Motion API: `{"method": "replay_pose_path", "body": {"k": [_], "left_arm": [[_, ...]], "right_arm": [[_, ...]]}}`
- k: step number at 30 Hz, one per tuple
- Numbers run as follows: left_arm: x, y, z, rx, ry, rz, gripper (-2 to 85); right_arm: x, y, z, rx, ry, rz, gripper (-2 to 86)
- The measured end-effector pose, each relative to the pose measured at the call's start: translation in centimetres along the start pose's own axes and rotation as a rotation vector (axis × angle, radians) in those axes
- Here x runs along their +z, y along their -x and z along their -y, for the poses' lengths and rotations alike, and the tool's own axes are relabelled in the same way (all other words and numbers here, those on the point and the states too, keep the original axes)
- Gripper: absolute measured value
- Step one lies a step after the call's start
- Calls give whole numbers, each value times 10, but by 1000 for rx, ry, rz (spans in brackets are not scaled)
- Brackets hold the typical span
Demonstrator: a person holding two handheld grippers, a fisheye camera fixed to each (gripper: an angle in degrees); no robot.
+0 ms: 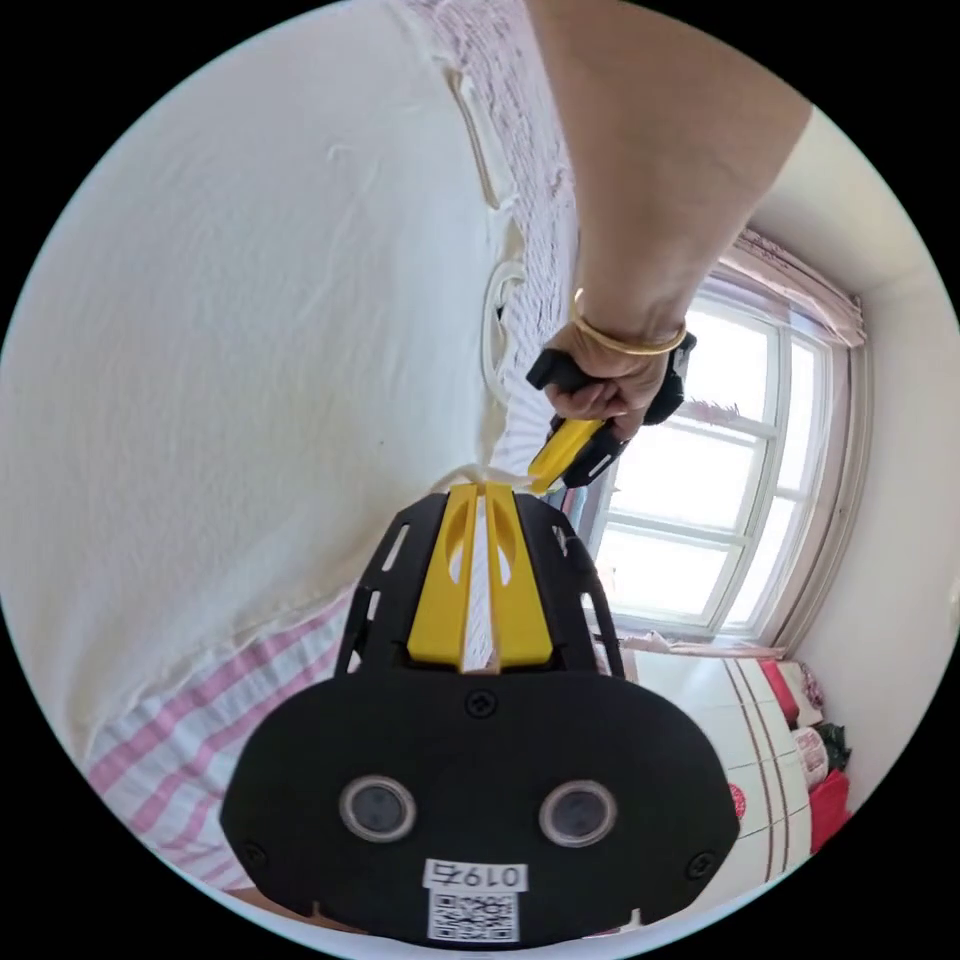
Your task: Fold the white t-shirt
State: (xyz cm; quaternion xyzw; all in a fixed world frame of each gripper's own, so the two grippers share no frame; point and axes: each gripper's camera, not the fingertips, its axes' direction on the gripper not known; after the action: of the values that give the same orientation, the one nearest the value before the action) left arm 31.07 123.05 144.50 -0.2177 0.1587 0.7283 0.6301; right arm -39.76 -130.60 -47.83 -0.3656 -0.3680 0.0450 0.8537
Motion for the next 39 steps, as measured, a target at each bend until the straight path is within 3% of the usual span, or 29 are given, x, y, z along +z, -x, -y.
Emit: {"method": "replay_pose_path", "body": {"k": [10,22,29,32,36,39], "left_arm": [[-70,73,-60,-98,21,76,12],[-118,71,-89,-85,38,207,45],[-114,40,-88,-13,79,420,56],[-112,33,-91,8,80,440,44],[-110,33,-98,7,115,487,30],[-116,31,-116,14,97,487,22]], "right_arm": [[3,13,39,-204,-36,-19,-9],[46,59,17,-184,-73,-87,0],[82,90,-32,-92,-112,-155,63],[95,88,-66,133,-116,-109,52],[149,51,-155,729,-69,240,10],[207,44,-234,1073,-164,536,0]]}}
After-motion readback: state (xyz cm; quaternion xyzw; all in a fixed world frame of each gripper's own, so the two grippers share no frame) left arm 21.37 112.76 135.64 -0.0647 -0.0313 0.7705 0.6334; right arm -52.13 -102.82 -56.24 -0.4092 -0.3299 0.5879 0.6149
